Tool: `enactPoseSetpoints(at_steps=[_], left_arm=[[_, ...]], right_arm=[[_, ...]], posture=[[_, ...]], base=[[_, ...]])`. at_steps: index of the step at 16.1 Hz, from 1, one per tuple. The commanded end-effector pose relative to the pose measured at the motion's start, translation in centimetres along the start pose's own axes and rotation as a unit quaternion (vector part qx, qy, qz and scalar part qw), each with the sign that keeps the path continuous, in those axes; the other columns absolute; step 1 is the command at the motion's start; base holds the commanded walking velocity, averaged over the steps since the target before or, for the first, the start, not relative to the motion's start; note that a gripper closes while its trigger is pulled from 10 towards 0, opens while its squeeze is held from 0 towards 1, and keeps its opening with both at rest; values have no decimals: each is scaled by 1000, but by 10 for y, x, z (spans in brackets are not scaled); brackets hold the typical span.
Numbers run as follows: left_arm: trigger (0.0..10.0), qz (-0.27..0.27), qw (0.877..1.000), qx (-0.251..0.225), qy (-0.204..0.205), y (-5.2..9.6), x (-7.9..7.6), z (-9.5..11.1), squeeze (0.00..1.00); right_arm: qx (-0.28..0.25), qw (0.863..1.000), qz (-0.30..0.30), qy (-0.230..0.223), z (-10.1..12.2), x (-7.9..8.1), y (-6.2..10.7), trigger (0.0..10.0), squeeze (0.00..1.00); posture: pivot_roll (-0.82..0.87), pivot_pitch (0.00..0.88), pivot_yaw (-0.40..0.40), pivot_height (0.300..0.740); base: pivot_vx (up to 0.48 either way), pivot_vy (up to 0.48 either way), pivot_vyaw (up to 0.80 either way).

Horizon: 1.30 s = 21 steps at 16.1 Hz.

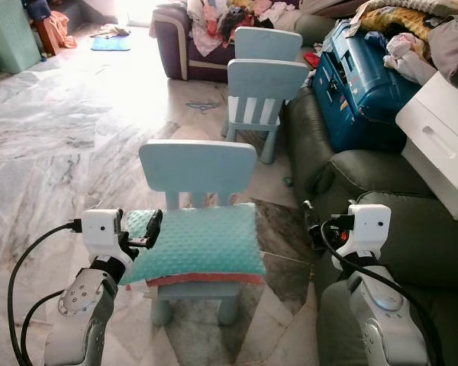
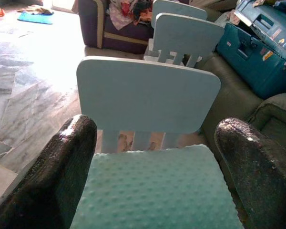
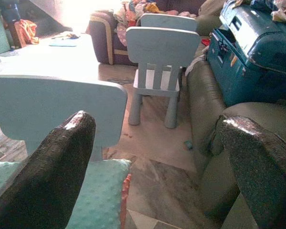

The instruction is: Move the pillow to the sofa

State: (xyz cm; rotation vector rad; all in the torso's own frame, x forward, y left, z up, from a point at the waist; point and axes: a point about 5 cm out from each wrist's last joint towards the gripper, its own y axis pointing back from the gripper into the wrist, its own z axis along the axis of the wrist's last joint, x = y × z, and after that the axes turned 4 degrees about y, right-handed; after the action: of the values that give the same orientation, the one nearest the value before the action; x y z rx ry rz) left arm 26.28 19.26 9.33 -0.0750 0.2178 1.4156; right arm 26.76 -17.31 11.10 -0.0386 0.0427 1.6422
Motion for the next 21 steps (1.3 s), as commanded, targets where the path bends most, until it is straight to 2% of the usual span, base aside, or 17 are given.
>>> enactPoseSetpoints(at_steps=[1,3,21], left_arm=[[10000,-11,1000,-11,0,-1,-4,4,0],[10000,-9,1000,-17,18,0,-2,5,0],[10000,-7,1000,-14,19,0,-4,2,0]], right_arm=[[-1,1000,2,2,0,-1,-1,10000,0],[-2,1000,4,2,1,0,-1,10000,0],[-2,1000,13,5,1,1,-2,10000,0]], posture=[[-45,67,-47,740],[-45,65,-47,740],[-47,70,-54,740]], base=[[0,0,0],[120,0,0],[353,0,0]])
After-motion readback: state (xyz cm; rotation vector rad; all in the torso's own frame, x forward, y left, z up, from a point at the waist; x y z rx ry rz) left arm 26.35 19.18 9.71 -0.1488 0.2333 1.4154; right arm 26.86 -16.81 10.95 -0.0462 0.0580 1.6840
